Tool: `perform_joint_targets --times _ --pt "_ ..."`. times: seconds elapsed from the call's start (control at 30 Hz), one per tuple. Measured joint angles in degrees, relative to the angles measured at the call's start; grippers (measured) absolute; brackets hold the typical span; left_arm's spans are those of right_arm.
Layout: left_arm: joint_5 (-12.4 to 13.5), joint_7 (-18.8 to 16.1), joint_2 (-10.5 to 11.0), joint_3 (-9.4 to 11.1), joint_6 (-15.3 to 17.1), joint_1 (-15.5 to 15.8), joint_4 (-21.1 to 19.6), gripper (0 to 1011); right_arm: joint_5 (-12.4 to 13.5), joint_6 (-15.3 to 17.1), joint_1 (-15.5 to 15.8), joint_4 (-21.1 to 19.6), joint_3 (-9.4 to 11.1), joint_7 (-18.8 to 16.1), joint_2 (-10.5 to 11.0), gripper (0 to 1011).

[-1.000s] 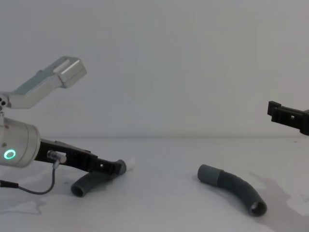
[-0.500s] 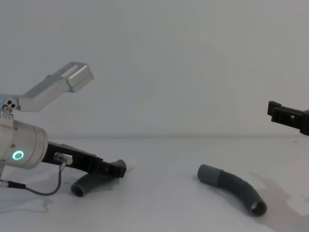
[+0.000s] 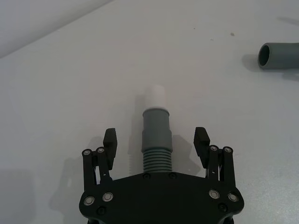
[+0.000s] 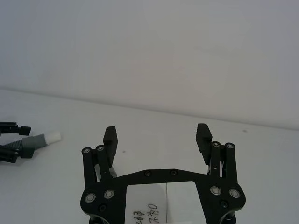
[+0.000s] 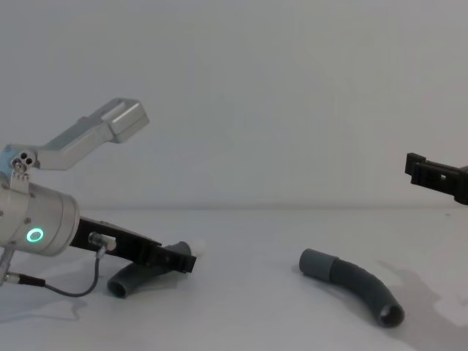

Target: Use both hands to pick up one end of the pipe from the table, align the ends, and insert them.

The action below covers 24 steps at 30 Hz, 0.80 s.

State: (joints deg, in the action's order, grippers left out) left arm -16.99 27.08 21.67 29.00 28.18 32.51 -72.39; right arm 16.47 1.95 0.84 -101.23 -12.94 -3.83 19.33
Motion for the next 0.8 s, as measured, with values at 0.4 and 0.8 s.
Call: perform_joint_targets --times 0.4,0.8 --pt "0.2 0.2 -0.3 0.6 0.7 0.6 0.7 963 0.0 0.0 0.0 0.0 0.0 0.0 0.0 1000" --pt "0.2 0.3 -0.4 0.7 0.9 0.8 0.9 652 0.0 0.0 0.0 0.0 0.0 0.0 0.0 1000"
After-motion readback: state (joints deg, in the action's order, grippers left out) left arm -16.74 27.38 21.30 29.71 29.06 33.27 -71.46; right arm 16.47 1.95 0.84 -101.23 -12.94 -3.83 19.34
